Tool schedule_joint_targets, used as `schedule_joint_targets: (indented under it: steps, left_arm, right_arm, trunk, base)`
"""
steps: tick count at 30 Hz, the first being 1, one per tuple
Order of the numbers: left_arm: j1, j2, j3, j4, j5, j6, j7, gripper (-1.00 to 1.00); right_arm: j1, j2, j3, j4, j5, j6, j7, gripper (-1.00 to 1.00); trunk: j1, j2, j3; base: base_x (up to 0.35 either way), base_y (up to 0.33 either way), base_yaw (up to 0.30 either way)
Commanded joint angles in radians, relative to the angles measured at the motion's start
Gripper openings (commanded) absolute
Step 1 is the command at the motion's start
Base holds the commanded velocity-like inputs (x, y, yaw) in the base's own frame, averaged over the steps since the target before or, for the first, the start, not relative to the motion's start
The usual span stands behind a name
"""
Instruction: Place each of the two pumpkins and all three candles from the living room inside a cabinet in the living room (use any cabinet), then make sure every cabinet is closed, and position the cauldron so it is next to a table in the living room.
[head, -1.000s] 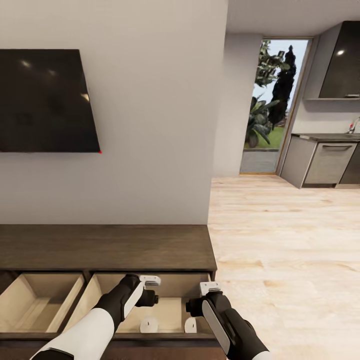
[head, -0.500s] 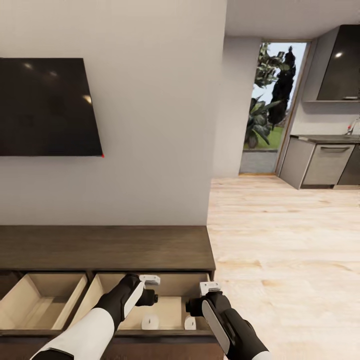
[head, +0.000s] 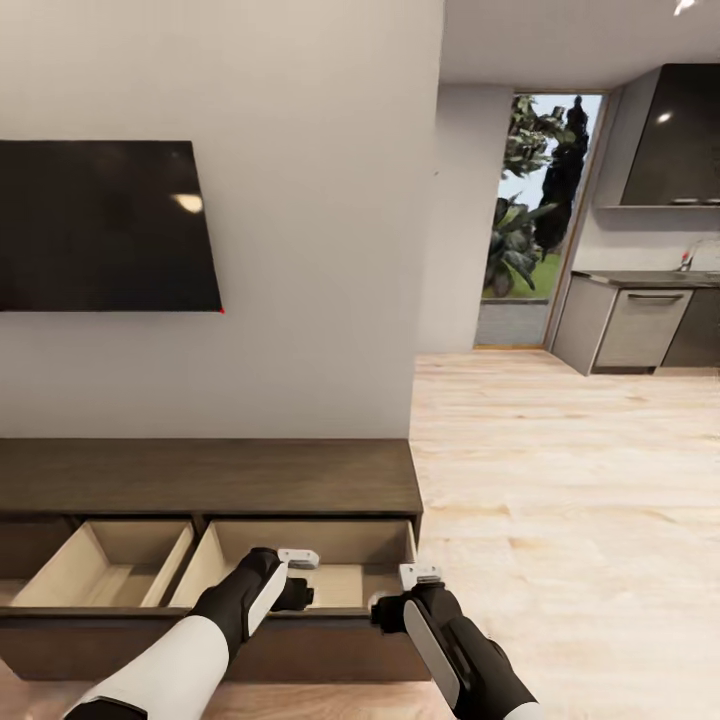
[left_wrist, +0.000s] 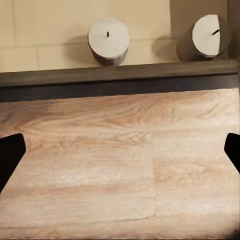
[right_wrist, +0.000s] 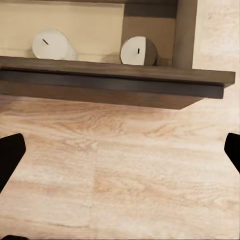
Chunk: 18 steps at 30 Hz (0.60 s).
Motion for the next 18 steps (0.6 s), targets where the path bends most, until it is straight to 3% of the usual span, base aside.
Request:
schedule_joint_targets:
  steps: [1, 15, 18]
  left_arm:
    - [0.0, 0.001, -0.007, -0.002, 0.011, 0.004, 0.008, 1.0]
    - [0.002, 0.001, -0.007, -0.003, 0.011, 0.003, 0.009, 1.0]
    - [0.002, 0.001, -0.007, -0.002, 0.011, 0.003, 0.009, 1.0]
  right_arm:
    - [-0.001, 0.0, 0.002, -0.001, -0.011, 0.002, -0.01, 1.0]
    - [-0.001, 0.0, 0.002, 0.0, -0.011, 0.002, -0.009, 1.0]
    - [-0.001, 0.0, 0.002, 0.0, -0.011, 0.002, -0.009, 1.0]
  trunk:
    - [-0.005, 0.007, 0.002]
    - [-0.058, 0.105, 0.046]
    - [-0.07, 0.126, 0.055]
  base:
    - [-0.344, 0.0, 0.0]
    - [-0.337, 0.0, 0.0]
    - [-0.074, 0.0, 0.0]
